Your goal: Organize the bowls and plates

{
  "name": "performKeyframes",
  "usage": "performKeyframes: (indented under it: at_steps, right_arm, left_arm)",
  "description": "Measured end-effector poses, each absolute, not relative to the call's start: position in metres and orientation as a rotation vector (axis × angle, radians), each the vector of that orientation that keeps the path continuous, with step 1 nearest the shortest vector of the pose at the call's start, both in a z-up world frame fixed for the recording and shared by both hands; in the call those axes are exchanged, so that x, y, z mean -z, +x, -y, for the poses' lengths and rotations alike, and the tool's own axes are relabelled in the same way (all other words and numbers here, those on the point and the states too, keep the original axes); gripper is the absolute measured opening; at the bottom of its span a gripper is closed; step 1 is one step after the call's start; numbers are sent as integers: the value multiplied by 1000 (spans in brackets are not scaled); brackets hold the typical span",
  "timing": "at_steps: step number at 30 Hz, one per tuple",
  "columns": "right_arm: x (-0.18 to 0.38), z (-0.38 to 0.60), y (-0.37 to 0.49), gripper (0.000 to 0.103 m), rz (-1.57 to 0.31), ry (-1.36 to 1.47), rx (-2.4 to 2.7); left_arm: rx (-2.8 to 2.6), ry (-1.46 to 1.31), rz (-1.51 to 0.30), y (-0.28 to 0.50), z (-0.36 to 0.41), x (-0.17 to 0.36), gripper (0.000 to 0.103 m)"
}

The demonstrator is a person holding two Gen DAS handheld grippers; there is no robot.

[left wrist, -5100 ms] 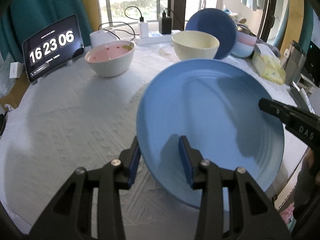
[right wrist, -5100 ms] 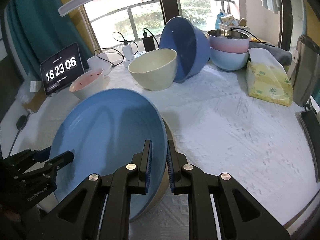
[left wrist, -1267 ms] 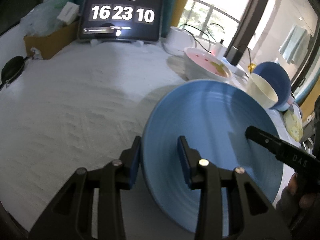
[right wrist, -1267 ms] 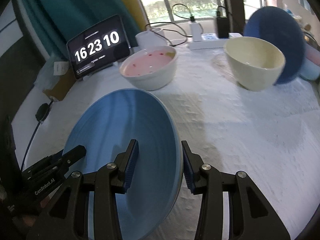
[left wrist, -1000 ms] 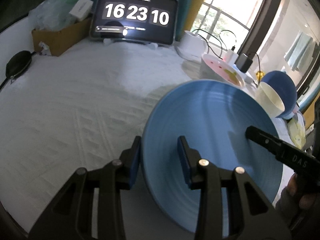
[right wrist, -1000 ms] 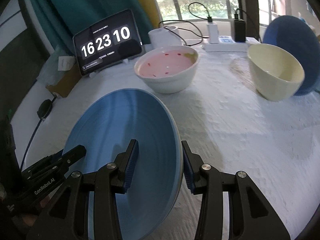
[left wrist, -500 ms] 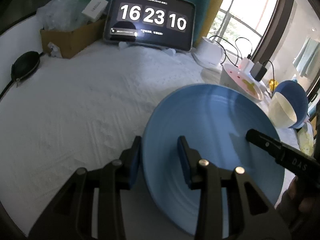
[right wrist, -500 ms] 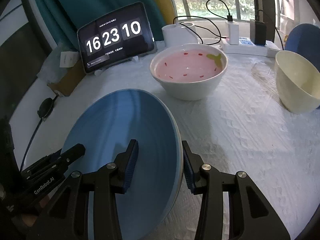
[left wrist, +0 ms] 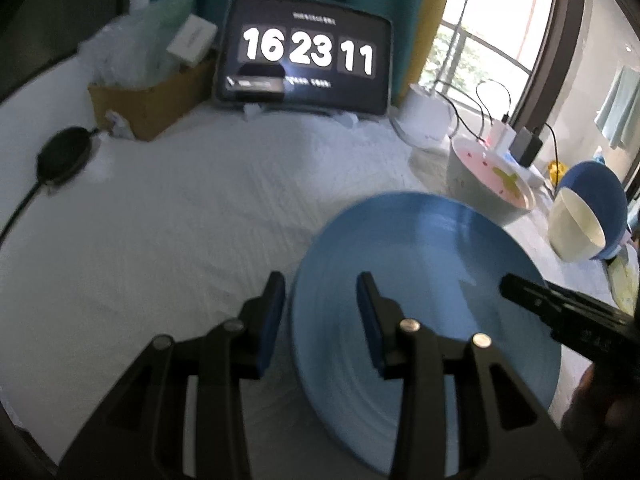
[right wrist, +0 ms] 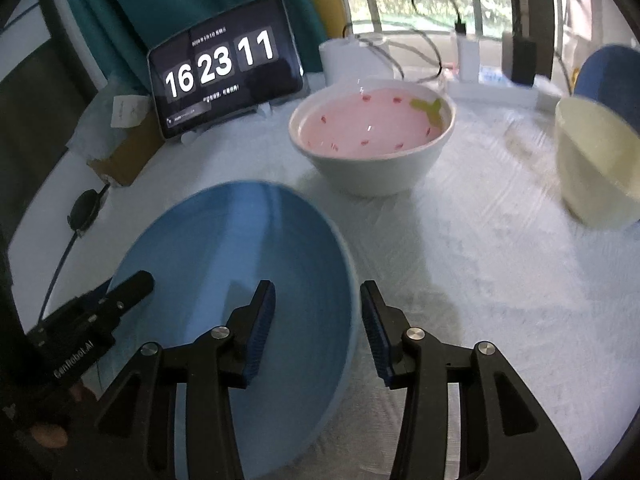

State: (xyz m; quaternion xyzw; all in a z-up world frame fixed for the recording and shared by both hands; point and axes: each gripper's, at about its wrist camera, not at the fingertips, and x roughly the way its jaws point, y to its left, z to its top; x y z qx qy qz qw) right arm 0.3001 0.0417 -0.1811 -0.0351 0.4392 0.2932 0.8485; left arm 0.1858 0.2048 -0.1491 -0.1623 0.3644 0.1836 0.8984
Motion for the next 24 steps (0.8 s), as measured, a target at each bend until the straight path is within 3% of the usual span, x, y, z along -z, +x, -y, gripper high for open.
performKeyframes:
  at_steps: [24]
  right_arm:
    - [150,50,287,47,-825,27,-535]
  left_arm:
    - [-338,-246,-646,176,-136,99,47]
